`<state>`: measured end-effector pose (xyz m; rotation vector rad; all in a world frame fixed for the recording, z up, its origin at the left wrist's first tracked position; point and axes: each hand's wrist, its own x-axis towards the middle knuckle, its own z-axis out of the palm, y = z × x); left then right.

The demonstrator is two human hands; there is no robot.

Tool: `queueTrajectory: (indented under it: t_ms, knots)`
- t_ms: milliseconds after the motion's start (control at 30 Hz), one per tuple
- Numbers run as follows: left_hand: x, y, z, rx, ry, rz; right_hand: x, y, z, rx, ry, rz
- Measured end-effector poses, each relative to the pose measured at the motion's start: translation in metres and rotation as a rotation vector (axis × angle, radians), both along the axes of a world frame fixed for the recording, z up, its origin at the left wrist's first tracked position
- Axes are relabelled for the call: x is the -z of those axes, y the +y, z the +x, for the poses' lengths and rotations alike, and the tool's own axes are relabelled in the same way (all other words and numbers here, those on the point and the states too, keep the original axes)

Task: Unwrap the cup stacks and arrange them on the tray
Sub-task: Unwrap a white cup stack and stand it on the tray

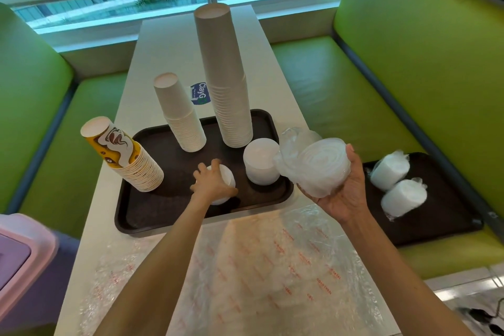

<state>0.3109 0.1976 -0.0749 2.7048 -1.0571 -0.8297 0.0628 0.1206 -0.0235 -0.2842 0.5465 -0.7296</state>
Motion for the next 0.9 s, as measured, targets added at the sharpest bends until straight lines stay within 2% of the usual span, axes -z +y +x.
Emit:
queueTrajectory:
  t_ms: [233, 433, 533, 900]
  knots:
    - [-0.009, -0.001, 0.002, 0.036, -0.041, 0.074, 0.0, 0.003, 0.002, 0.008, -0.006, -0.012]
    - [-0.006, -0.002, -0.005, -0.215, -0.01, -0.021, -0.002, 0.004, 0.005, 0.006, -0.012, -0.019]
    - [-0.003, -0.003, -0.005, -0.264, -0.001, -0.025, -0.002, 0.004, 0.007, 0.001, 0.0, -0.021]
    - [-0.008, -0.013, -0.004, -0.018, 0.069, -0.014, 0.002, 0.004, 0.009, 0.008, 0.016, -0.01]
